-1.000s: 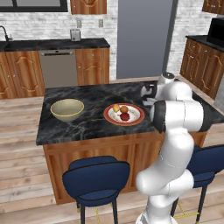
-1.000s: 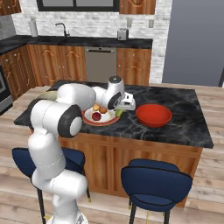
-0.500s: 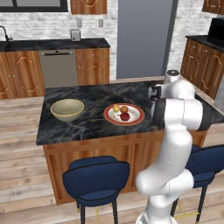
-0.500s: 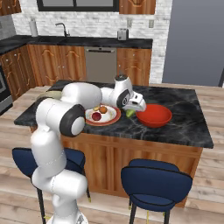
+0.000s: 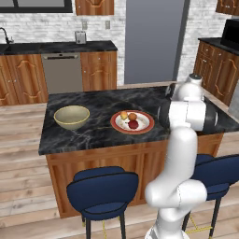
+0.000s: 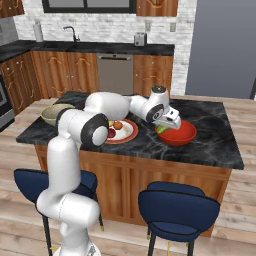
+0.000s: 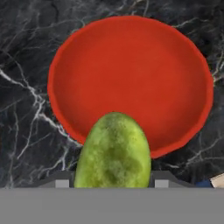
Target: Take the fruits from the plate on the dining counter and place two fruits in each bowl.
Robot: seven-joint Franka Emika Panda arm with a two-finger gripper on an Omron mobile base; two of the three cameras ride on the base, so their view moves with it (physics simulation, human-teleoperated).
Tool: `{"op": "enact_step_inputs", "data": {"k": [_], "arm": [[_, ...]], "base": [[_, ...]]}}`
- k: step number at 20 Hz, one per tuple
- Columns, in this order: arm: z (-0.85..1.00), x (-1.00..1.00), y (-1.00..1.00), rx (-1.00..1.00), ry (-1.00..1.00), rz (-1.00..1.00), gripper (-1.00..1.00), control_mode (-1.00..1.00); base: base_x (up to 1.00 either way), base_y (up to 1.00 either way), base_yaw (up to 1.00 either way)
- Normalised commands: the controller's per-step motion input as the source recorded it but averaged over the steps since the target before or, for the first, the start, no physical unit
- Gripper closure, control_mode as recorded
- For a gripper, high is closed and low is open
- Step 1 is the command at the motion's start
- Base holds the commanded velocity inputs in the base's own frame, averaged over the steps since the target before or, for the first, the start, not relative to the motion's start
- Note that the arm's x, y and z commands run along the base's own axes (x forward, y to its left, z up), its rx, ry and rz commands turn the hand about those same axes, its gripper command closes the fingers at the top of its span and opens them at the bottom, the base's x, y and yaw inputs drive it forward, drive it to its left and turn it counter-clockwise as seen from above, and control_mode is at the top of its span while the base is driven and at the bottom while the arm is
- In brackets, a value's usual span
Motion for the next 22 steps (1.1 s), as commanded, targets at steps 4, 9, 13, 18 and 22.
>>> {"op": "enact_step_inputs", "data": {"k": [4,9,13,18,22], "arm": [[-0.67,0.27,-0.12,0.0,0.0,-0.01,1.0,-1.0],[-0.37,0.32,-0.03,0.0,0.0,0.0,1.0,-1.0],[-0.01,0.42,-0.09,0.02,0.0,0.0,1.0,-1.0],[-0.27,0.44,-0.17,0.0,0.0,0.0,1.0,-1.0],[-0.25,0.15,-0.04,0.0,0.0,0.0,-1.0,-1.0]], "base": [[0.0,0.0,0.0],[0.0,0.0,0.0],[0.0,0.0,0.0],[0.0,0.0,0.0],[0.0,0.0,0.0]]}}
